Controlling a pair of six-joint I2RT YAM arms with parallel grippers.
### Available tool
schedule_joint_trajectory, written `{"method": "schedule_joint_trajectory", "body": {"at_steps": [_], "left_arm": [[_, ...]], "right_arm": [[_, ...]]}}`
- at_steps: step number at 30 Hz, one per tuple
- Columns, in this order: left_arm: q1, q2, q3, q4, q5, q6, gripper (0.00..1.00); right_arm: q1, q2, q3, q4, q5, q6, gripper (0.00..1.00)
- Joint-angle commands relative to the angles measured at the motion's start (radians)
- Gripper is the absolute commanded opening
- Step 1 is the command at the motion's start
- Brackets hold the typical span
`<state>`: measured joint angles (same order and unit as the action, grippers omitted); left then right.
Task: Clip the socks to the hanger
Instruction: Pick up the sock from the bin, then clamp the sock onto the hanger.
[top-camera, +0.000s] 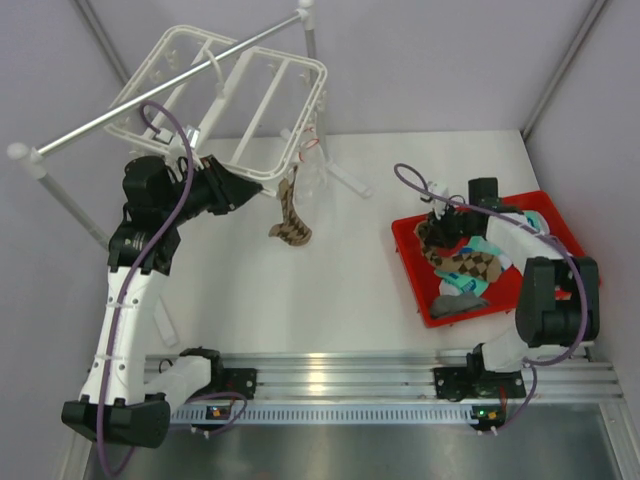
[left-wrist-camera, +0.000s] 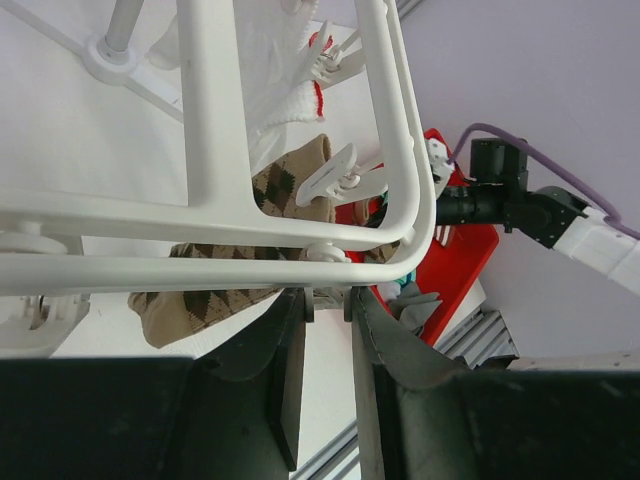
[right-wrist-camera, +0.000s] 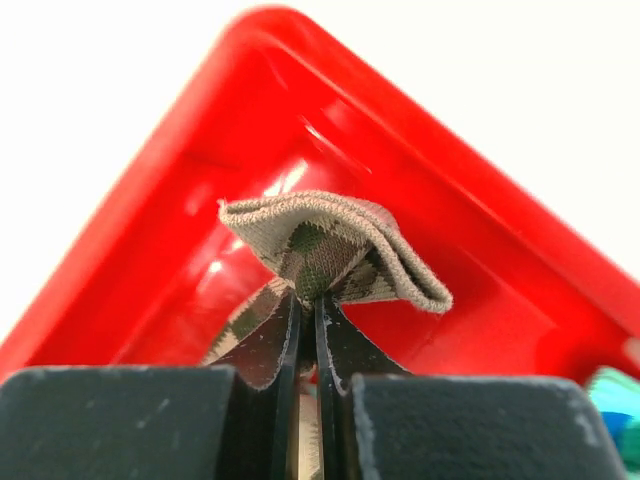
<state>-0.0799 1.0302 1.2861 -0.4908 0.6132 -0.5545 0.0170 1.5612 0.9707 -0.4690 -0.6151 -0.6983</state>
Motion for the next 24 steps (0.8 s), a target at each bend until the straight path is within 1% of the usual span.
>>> {"method": "schedule_joint_trajectory", "body": {"at_steps": [1,2,6,7,9,10,12,13,15,18,19,21,24], "left_arm": [[0.003,-0.013,0.001,0.054,0.022,0.008,0.00],[0.003,-0.013,0.002,0.051,0.022,0.011,0.00],[0.003,-0.018,0.004,0.051,0.028,0.016,0.00],[0.003,-0.018,0.002,0.051,0.030,0.016,0.00],[0.003,-0.021,0.001,0.055,0.030,0.018,0.00],[0.003,-0.025,-0.002,0.055,0.028,0.021,0.00],[0.003,-0.027,-0.001,0.054,0.026,0.027,0.00],[0.003,-0.028,-0.001,0.054,0.023,0.030,0.00],[0.003,-0.027,0.004,0.051,0.023,0.041,0.00],[0.003,-0.030,0.005,0.051,0.028,0.059,0.00],[0.003,-0.030,0.005,0.049,0.030,0.068,0.00],[0.003,-0.036,0.004,0.044,0.033,0.077,0.00],[0.003,-0.036,0.007,0.034,0.042,0.105,0.00]], "right_arm": [[-0.008,-0.116,0.065,-0.068,-0.149,-0.066,0.00],[0.000,-0.147,0.075,-0.091,-0.153,-0.099,0.00],[0.060,-0.206,0.167,-0.258,-0.184,-0.116,0.00],[0.104,-0.217,0.198,-0.272,-0.187,-0.104,0.00],[0.164,-0.257,0.235,-0.278,-0.176,-0.028,0.00],[0.234,-0.269,0.246,-0.273,-0.152,0.040,0.00],[0.308,-0.289,0.278,-0.247,-0.130,0.115,0.00],[0.380,-0.290,0.295,-0.243,-0.108,0.155,0.00],[0.449,-0.274,0.353,-0.241,-0.091,0.247,0.00],[0.614,-0.230,0.434,-0.240,-0.031,0.345,0.00],[0.645,-0.216,0.457,-0.240,-0.014,0.374,0.00],[0.725,-0.159,0.531,-0.252,0.015,0.393,0.00],[0.797,-0.073,0.627,-0.263,0.044,0.416,0.00]]}}
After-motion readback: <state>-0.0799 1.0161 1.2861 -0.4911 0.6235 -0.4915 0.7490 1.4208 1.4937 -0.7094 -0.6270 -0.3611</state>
